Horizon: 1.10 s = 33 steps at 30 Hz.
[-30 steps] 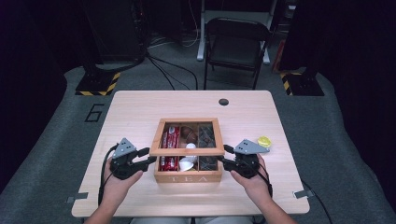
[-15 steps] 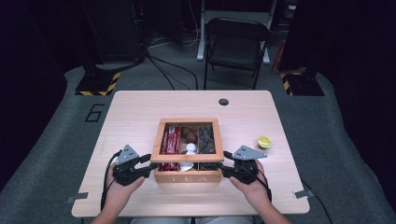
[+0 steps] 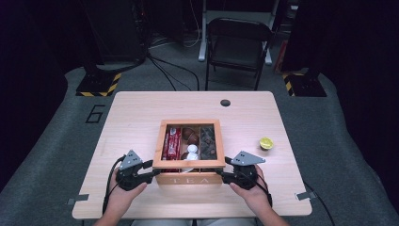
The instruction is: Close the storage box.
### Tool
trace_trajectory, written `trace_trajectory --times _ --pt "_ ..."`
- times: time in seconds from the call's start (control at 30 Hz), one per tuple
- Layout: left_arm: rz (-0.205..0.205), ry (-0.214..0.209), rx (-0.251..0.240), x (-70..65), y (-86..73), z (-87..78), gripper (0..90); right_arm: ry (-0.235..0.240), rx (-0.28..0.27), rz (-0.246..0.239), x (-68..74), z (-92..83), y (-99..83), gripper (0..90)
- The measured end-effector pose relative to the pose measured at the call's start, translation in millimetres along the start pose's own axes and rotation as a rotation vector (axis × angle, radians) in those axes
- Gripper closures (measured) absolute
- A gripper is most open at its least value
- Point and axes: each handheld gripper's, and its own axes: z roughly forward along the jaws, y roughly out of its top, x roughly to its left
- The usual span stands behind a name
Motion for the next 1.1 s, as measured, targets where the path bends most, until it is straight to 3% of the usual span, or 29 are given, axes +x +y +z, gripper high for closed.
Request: trace_trajectory --times 0.3,0.37,0.43,0.77,0.9,1.0,1.1 --pt "0.024 -0.017 0.03 -4.9 -1.2 0.1 55.2 0.01 0.031 0.0 1.5 3.3 -3.4 46.4" --pt "0.03 -0.019 0.04 -7.2 -0.8 0.6 55.2 0.013 0.04 -0.027 1.9 4.1 -4.0 46.4" --pt "0.043 -0.014 0.056 -8.6 -0.6 1.1 55.1 0.011 0.053 -0.022 3.2 4.9 -4.7 46.4" --pt "0.011 -0.015 0.085 -10.6 -2.7 2.7 53.5 0.028 0.083 -0.017 1.7 4.5 -6.6 43.5" --pt "-0.002 -0.003 0.093 -10.8 -5.7 1.9 45.7 0.033 0.122 -0.019 2.7 5.0 -7.1 37.0" --pt "-0.017 -0.008 0.078 -9.1 -4.3 -0.7 42.0 0.007 0.173 -0.061 5.8 9.8 -9.2 29.8" --pt "-0.015 -0.007 0.07 -8.5 -4.0 -1.5 40.1 0.01 0.152 -0.075 8.3 5.1 -6.0 30.4"
